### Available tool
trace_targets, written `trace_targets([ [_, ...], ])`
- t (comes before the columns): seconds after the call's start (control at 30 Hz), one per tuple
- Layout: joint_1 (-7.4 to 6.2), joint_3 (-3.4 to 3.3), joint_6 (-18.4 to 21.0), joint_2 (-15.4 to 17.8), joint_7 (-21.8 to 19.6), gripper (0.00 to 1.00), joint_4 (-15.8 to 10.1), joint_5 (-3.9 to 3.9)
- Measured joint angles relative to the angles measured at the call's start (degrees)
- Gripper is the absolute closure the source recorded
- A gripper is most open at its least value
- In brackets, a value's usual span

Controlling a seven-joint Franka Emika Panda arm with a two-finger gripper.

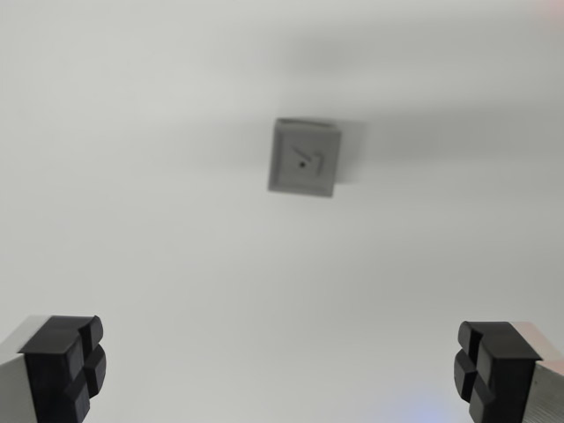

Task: Destack cube

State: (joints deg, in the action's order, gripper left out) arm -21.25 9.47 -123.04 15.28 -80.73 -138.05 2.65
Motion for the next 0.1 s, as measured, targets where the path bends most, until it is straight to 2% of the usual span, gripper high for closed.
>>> trace_targets([
  [0.1,0.00,0.00,0.00,0.00,0.00,0.00,0.00,0.00],
])
